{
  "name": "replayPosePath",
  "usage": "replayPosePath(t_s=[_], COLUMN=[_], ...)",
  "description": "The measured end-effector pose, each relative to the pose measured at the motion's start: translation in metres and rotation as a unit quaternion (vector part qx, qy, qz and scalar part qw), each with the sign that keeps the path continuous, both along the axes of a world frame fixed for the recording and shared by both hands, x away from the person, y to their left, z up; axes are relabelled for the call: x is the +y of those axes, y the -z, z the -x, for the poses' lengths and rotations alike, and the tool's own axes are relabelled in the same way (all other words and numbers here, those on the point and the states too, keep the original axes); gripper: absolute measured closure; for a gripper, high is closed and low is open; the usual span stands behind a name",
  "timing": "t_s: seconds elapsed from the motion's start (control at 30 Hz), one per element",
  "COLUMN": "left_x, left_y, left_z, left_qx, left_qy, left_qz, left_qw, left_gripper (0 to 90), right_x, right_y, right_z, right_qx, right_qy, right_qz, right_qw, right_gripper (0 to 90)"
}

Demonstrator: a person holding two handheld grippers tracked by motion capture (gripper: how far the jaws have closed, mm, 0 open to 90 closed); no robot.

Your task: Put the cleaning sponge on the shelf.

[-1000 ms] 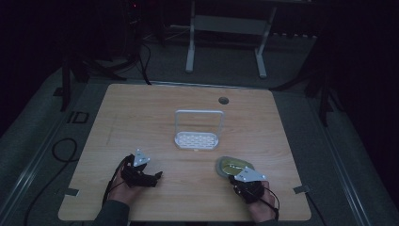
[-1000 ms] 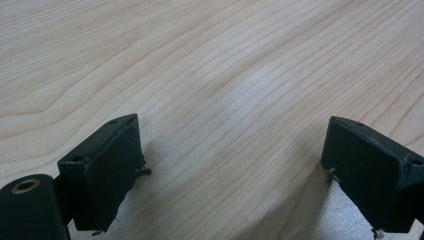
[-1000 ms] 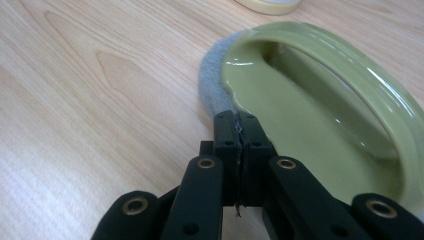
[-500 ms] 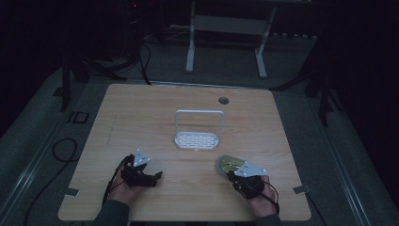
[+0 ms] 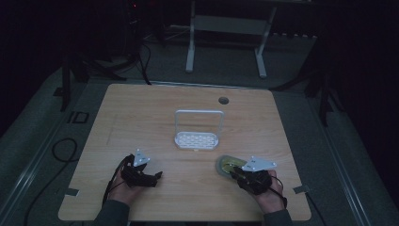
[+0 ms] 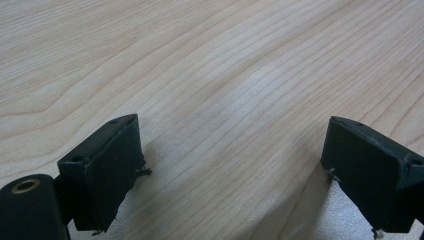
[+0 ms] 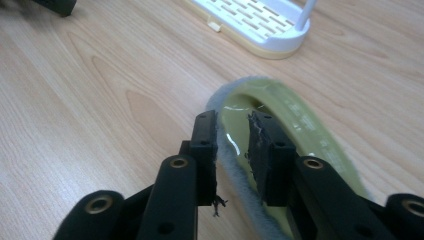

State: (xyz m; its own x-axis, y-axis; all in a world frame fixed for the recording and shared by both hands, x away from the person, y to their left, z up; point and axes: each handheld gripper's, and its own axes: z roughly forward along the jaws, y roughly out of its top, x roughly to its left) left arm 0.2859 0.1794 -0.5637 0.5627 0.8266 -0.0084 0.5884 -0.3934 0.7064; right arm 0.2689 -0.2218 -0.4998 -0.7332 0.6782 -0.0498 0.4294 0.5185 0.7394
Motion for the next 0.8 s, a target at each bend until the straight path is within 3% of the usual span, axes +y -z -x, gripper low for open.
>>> replayPosePath(t_s=[0.43, 0.8], left_x=[0.000, 0.000], left_y=[0.000, 0.000], left_z=[0.000, 0.000], left_qx=[0.000, 0.000], left_qy=[0.000, 0.000], left_qz=[0.000, 0.000], left_qw=[1.0000, 1.0000], left_gripper=[9.6, 9.6], right_x=[-0.009, -0.018], right_y=[-0.019, -0.024], right_z=[-0.010, -0.028], right_qx=[-0.006, 0.010], right_qy=[0.002, -0.004], right_qz=[0.005, 0.026], right_qw=[1.0000, 0.9996], right_gripper=[65.3, 60.0])
